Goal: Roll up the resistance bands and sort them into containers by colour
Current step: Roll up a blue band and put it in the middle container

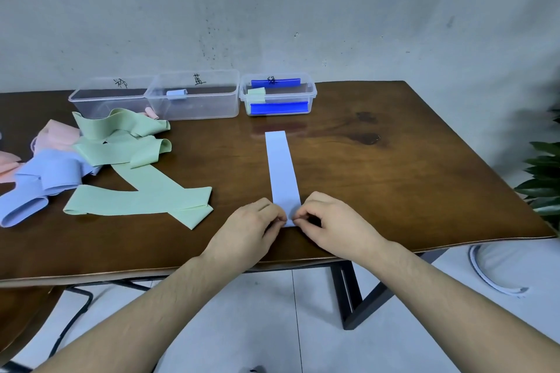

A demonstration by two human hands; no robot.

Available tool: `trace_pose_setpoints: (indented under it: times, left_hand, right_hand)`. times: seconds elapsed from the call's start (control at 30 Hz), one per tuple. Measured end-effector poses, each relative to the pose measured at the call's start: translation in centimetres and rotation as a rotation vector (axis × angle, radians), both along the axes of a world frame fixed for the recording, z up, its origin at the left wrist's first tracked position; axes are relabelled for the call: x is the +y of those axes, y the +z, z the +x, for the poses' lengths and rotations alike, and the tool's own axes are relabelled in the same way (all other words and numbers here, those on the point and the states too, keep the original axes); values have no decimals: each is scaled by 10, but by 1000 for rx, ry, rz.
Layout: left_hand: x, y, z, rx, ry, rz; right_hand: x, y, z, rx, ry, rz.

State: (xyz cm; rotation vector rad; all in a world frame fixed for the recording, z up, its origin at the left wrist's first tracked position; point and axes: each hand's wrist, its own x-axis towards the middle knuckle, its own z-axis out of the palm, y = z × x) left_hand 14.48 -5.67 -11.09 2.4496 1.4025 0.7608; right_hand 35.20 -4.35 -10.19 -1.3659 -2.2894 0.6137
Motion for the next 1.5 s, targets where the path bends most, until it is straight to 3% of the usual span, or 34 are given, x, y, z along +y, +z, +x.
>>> trace_pose_setpoints:
  times: [0.37,0.53,0.67,0.9,1.27,1.5]
  left_hand:
    - [2,0,-4,62,-48,64]
    - [0,-3,-2,37,-36,92]
    - [0,-6,0,0,-4,80]
    - [-1,-5,2,-34,63,24]
    - [5,-10,0,-60,76,35]
    - [4,-9,-2,-41,47,99]
  right_hand:
    - [-1,-5,-1,-43,18,133]
    - [-4,-7,0,-171,106,364]
    - [-2,-12,2,-187,113,417]
    - [-1,-12,2,-51,57,256]
    - [4,-8,-1,-65,31,164]
    - [10,-8,-4,37,-39,39]
